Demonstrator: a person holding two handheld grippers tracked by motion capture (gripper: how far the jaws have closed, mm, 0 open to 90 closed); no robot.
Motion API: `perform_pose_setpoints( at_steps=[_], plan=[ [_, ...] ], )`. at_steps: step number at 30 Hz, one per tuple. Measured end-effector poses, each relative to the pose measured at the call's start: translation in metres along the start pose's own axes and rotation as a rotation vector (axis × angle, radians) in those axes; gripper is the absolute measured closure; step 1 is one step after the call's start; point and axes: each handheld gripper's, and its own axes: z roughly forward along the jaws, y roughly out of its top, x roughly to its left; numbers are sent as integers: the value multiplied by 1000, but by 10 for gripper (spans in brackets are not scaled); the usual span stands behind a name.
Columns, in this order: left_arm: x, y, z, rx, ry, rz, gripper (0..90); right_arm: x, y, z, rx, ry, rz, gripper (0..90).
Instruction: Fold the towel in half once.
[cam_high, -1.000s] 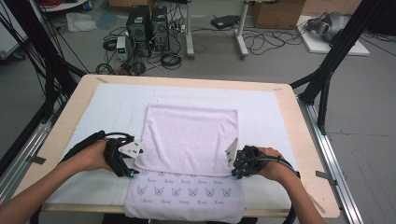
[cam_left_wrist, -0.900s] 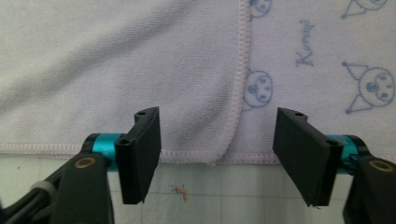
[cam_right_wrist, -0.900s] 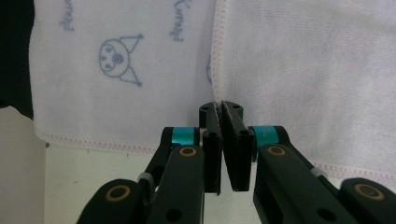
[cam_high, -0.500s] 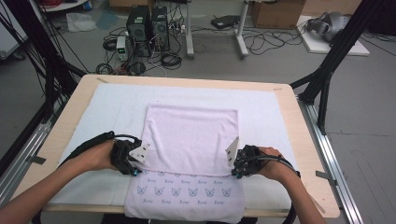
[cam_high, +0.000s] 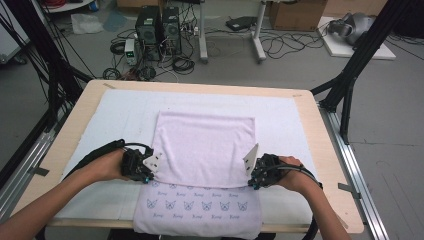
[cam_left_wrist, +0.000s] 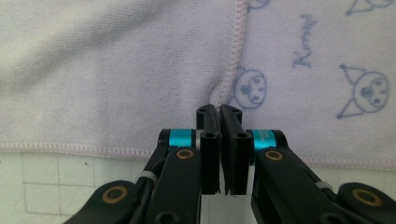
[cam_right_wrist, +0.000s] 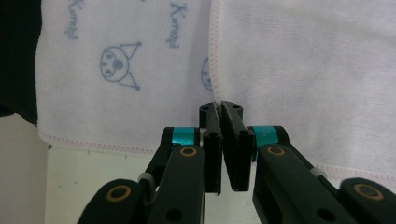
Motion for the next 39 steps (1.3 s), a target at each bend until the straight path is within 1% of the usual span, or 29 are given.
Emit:
perform_pose_setpoints(
  at_steps=[3,4,5,6,9,10,11,12,14,16,18,20,21,22,23,24,25,26,27,28,29,30,31,33,34,35,36,38,39],
  plan=[
    [2,-4,-11,-41,-16,-10,863,0,-3,-9,-36,-5,6,868],
    [1,-5,-14,-55,-24,-19,863,1,-4,-12,-45,-8,13,869],
    [1,-5,-18,-66,-22,-14,862,1,-4,-15,-55,-13,13,869],
    [0,-6,-22,-79,-28,-24,862,2,-5,-18,-65,-10,13,869],
    [-4,-7,-32,-95,-27,-11,862,5,-7,-27,-91,-18,14,869],
    [-7,-6,-34,-103,-27,-11,862,6,-7,-29,-97,-23,11,869],
    [-9,-5,-36,-107,-20,4,862,8,-6,-31,-98,-20,12,869],
    [-12,-5,-38,-111,-14,8,862,11,-5,-32,-95,-22,8,869],
    [-18,-3,-40,-112,-14,28,861,17,-5,-35,-92,-21,3,869],
    [-26,-3,-44,-120,-8,31,860,25,-5,-38,-91,-17,6,869],
    [-33,-2,-49,-129,-11,44,861,32,-6,-42,-108,-21,3,869],
    [-43,-2,-55,-134,-22,59,860,41,-5,-46,-117,-6,-6,869],
    [-50,-1,-59,-140,-52,67,861,46,-5,-49,-124,9,-8,871],
    [-56,-1,-62,-143,-83,87,861,53,-4,-51,-138,67,-19,873],
    [-65,-1,-64,-165,-112,119,861,58,-2,-51,-151,109,-50,873],
    [-72,-2,-66,-181,-148,152,860,66,0,-52,-158,160,-73,871],
    [-76,-5,-67,-208,-181,174,851,72,0,-53,-168,207,-91,843],
    [-78,-8,-66,-238,-160,176,785,77,0,-53,-190,227,-101,662],
    [-75,-11,-65,-267,-111,142,558,79,0,-53,-211,187,-80,514],
    [-72,-13,-65,-266,-100,124,413,77,-2,-53,-217,163,-41,515],
    [-67,-16,-66,-287,-67,109,410,75,-3,-53,-216,156,-27,506],
    [-65,-18,-67,-298,-59,107,384,71,-4,-54,-231,123,-20,474],
    [-61,-21,-67,-322,-48,99,377,68,-5,-56,-240,113,2,467],
    [-52,-24,-69,-355,-11,61,370,60,-6,-59,-272,67,23,427],
    [-45,-25,-70,-376,-5,38,344,54,-7,-60,-290,44,28,427],
    [-38,-26,-70,-393,34,12,333,48,-8,-62,-303,18,50,424],
    [-30,-27,-70,-407,75,-20,337,41,-9,-63,-312,-32,77,411],
    [-12,-29,-69,-410,158,-88,335,23,-11,-63,-331,-118,137,399],
    [-2,-31,-68,-407,192,-110,333,14,-13,-63,-333,-163,175,390]
  ],
)
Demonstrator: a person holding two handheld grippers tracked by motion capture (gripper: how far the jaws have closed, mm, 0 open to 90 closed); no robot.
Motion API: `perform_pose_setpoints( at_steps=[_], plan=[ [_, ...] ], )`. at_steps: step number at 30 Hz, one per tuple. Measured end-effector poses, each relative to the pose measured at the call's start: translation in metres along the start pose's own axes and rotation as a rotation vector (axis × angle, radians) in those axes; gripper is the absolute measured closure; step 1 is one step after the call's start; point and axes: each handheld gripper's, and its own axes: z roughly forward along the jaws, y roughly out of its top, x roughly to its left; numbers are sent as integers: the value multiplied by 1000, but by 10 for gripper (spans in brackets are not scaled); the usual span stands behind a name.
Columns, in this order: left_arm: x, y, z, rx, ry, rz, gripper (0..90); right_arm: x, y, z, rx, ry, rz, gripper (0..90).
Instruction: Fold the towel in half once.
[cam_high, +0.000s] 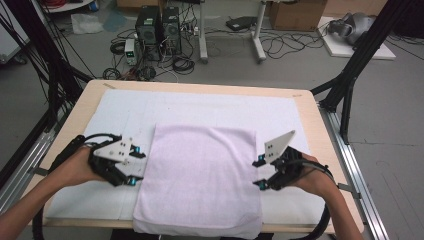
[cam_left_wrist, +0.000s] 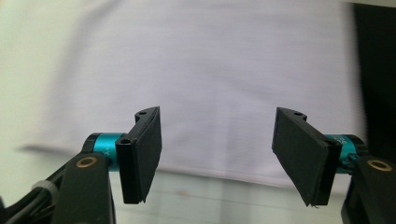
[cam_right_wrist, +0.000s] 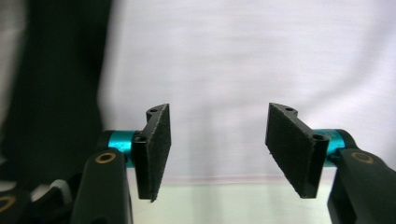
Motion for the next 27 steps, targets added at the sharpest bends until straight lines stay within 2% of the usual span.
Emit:
perform_pose_setpoints(
  at_steps=[1,2,3,4,5,6,7,8,10,12,13,17,19,22,27],
  plan=[
    [10,-1,3,-4,28,-21,333,-9,0,2,-9,-34,23,387],
    [21,-2,7,-16,65,-59,330,-18,0,4,-15,-60,42,387],
    [27,-4,9,-25,79,-72,327,-28,0,7,-7,-117,74,377],
    [36,-5,12,-29,94,-86,327,-34,0,9,-8,-139,84,372],
    [43,-6,16,-23,114,-105,325,-43,0,11,-18,-140,107,373],
    [52,-8,20,-23,130,-114,320,-51,-1,14,-14,-173,131,370],
    [58,-9,22,-23,138,-119,319,-60,-1,18,8,-208,157,364],
    [66,-10,24,-24,148,-144,312,-67,-1,20,17,-213,160,364],
    [80,-11,29,-14,141,-166,286,-81,-1,27,47,-266,186,367],
    [92,-12,35,-5,135,-176,275,-96,-3,32,51,-261,206,384],
    [97,-12,39,2,132,-180,275,-102,-4,35,57,-277,217,385],
    [117,-11,51,32,109,-211,242,-123,-5,47,127,-254,223,375],
    [125,-10,56,46,96,-235,210,-133,-4,50,119,-242,245,369],
    [132,-13,66,40,67,-249,213,-144,-3,53,136,-217,253,362],
    [139,-21,80,90,43,-282,238,-155,-7,62,185,-153,254,365]
  ],
)
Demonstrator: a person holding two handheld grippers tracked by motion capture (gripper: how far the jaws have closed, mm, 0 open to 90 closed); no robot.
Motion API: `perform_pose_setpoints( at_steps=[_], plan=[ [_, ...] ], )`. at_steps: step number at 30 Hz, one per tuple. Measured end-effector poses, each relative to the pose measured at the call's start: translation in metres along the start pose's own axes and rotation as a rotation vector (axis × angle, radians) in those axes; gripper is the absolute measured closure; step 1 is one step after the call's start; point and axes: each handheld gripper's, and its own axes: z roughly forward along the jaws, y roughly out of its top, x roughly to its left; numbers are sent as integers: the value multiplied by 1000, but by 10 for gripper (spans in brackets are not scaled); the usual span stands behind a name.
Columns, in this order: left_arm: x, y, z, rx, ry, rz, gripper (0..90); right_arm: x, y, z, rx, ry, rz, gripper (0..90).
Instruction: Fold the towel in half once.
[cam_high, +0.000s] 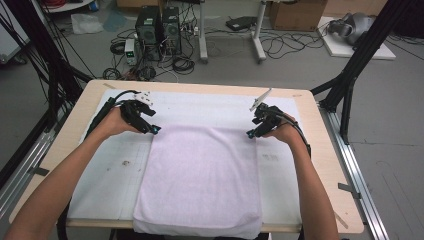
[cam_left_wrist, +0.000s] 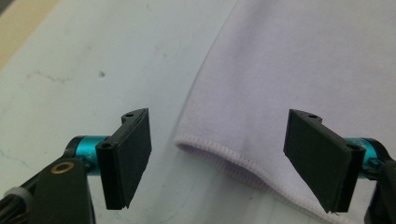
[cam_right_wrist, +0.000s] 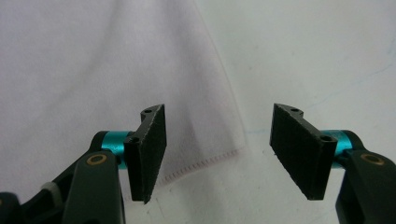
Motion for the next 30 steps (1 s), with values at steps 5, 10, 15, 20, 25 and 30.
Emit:
perform_pose_setpoints(
  at_steps=[5,10,15,20,25,30],
  plan=[
    [4,2,10,46,-15,-14,275,-3,-3,10,46,53,-11,420],
    [9,7,18,77,-24,-43,313,-10,-3,15,38,41,17,489],
    [16,7,29,125,-40,-79,383,-20,-1,20,63,25,31,583],
    [18,4,41,159,-48,-99,496,-24,6,29,117,78,20,763],
    [16,7,38,171,-56,-112,781,-21,10,32,153,80,14,869],
    [13,11,37,193,-34,-83,846,-18,16,26,148,-8,-1,877]
  ],
)
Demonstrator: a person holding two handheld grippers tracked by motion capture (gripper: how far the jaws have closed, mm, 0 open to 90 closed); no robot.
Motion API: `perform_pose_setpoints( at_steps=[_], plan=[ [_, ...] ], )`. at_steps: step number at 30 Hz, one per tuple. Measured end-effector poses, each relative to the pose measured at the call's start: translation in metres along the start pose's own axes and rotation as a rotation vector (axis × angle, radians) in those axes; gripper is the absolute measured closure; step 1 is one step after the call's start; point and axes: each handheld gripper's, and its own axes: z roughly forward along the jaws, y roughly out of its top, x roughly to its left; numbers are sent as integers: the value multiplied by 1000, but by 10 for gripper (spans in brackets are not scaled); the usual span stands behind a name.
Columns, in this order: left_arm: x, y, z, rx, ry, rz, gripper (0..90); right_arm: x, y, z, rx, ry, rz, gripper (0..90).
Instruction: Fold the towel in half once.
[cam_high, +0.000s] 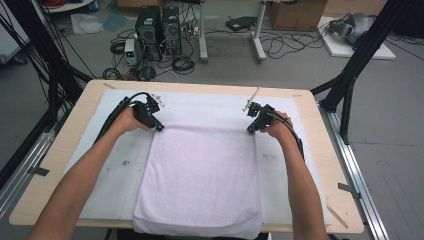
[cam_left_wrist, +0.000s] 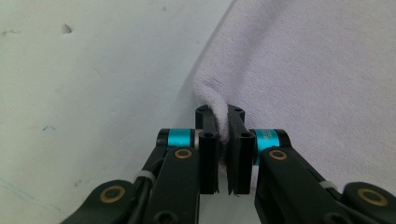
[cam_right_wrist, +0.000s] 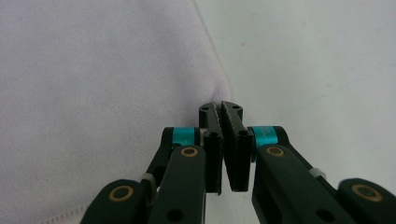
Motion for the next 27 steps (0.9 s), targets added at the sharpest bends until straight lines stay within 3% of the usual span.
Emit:
perform_pose_setpoints(
  at_steps=[6,8,13,23,25,27],
  plan=[
    [0,2,-6,-16,54,10,854,3,3,-7,-10,-65,-15,882],
    [1,4,-12,-25,88,19,856,4,5,-9,-11,-104,-29,883],
    [11,9,-25,-78,158,-8,857,2,12,-15,-64,-216,-10,883],
    [36,30,-38,-82,279,8,857,-21,38,-31,-139,-333,13,882],
    [39,32,-40,-98,279,1,857,-25,42,-34,-174,-366,27,881],
    [40,28,-36,-89,241,-10,809,-27,43,-30,-194,-326,32,838]
  ],
)
